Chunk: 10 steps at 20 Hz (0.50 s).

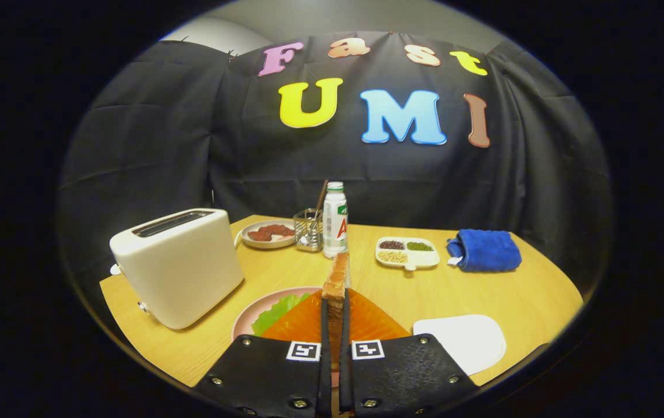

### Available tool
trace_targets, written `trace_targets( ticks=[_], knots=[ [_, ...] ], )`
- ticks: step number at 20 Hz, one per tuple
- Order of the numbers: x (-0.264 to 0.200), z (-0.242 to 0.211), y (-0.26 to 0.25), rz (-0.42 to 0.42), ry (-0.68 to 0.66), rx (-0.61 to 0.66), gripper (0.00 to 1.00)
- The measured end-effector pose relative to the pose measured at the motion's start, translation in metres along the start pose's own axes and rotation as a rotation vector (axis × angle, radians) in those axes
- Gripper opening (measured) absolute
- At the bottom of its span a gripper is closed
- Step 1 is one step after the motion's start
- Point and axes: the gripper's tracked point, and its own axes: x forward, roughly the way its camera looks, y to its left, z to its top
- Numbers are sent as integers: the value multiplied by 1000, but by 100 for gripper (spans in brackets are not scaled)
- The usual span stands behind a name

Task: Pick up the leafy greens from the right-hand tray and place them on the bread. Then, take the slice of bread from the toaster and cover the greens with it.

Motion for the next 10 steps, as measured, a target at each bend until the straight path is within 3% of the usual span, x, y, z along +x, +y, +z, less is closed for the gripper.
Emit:
trace_targets(
  ticks=[10],
  knots=[
    [19, -48, 61, 149, 131, 80, 6]
  ],
)
